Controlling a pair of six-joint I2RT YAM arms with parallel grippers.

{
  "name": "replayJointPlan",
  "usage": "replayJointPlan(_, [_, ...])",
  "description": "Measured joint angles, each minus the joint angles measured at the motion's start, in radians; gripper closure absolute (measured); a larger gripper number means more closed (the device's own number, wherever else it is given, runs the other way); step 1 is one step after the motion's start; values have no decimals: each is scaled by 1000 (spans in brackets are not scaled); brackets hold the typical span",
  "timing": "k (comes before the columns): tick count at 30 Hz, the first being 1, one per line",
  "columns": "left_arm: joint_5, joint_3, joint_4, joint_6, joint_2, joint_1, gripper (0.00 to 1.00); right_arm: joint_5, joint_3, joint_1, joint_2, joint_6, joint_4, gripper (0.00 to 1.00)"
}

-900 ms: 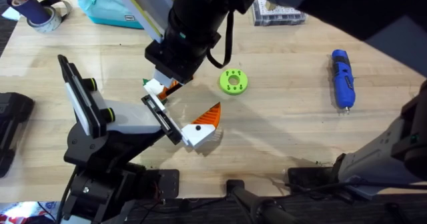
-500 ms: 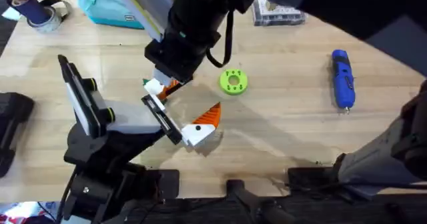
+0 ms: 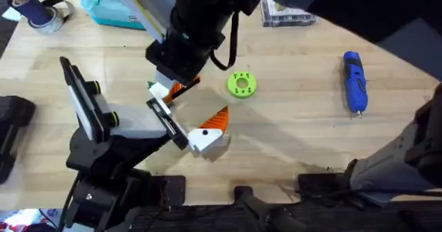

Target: Pick up the gripper from the table and insert it into the empty holder that is missing its gripper. Then pick up a screw, insert it into the mounting hole, and use the screwdriver to tighten it. Finally, clean up the table by picking up the vegetable and placing it into the bucket.

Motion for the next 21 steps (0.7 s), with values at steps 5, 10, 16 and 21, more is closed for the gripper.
replayJointPlan(5, [0, 0, 0, 0, 0, 0, 12, -10, 0, 3, 0, 0, 5, 989])
replayJointPlan(10, [0, 0, 0, 0, 0, 0, 12, -18, 0, 5, 8, -5, 7, 989])
replayJointPlan(16, [0, 0, 0, -2, 0, 0, 12, -18, 0, 5, 36, -8, 2, 989])
replayJointPlan(21, [-3, 0, 0, -4, 0, 0, 12, -18, 0, 5, 38, -8, 1, 989])
